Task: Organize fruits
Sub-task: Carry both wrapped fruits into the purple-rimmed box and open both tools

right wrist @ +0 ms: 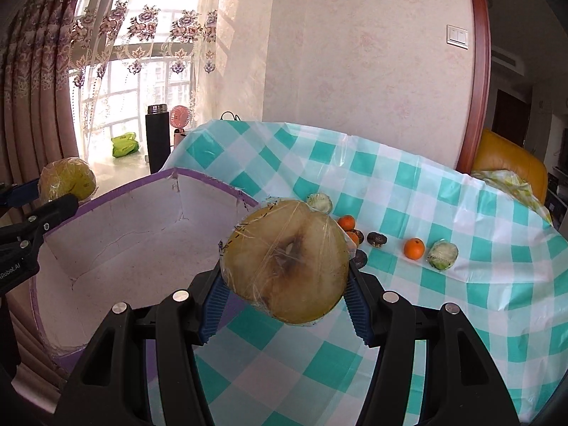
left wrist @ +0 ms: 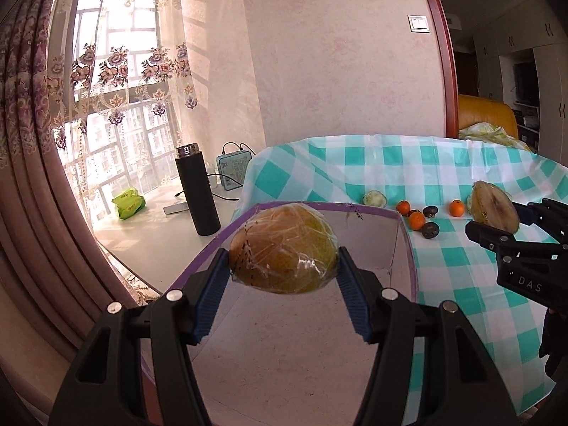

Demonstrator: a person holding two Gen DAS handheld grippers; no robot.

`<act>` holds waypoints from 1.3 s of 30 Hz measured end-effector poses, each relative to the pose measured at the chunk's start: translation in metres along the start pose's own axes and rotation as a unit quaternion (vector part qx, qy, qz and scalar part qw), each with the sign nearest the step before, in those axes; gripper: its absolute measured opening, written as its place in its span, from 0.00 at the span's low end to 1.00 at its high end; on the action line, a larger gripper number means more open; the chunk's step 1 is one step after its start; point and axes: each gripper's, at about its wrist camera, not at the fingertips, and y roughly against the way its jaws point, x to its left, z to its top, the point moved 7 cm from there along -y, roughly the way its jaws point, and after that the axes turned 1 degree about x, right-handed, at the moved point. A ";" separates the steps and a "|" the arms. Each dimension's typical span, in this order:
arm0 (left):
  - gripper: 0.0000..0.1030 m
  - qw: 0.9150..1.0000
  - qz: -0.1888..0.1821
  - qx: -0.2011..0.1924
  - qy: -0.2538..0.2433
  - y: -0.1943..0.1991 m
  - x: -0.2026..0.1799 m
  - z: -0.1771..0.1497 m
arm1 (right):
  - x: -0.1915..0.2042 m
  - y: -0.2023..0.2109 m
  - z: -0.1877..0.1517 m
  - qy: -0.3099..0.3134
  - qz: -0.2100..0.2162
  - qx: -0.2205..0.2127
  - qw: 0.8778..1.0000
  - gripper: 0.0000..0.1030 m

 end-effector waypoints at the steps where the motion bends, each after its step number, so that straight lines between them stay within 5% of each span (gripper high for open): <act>1: 0.59 1.000 0.004 0.008 0.002 -0.004 0.005 -0.003 | 0.008 -0.003 0.004 0.007 0.008 0.002 1.000 0.56; 14: 0.59 0.988 0.011 0.152 0.002 -0.067 0.048 -0.050 | 0.091 -0.072 0.020 0.133 0.060 0.119 0.982 0.56; 24: 0.47 0.979 -0.003 0.205 -0.013 -0.086 0.058 -0.056 | 0.121 -0.123 -0.017 0.211 0.088 0.260 0.938 0.56; 35: 0.47 0.968 -0.011 0.250 -0.009 -0.099 0.065 -0.072 | 0.138 -0.147 -0.050 0.257 0.085 0.316 0.909 0.56; 38: 0.60 0.964 -0.018 0.266 0.002 -0.104 0.063 -0.080 | 0.140 -0.146 -0.051 0.256 0.101 0.333 0.902 0.60; 39: 0.74 0.963 -0.021 0.270 0.003 -0.105 0.062 -0.083 | 0.140 -0.145 -0.049 0.253 0.102 0.330 0.904 0.66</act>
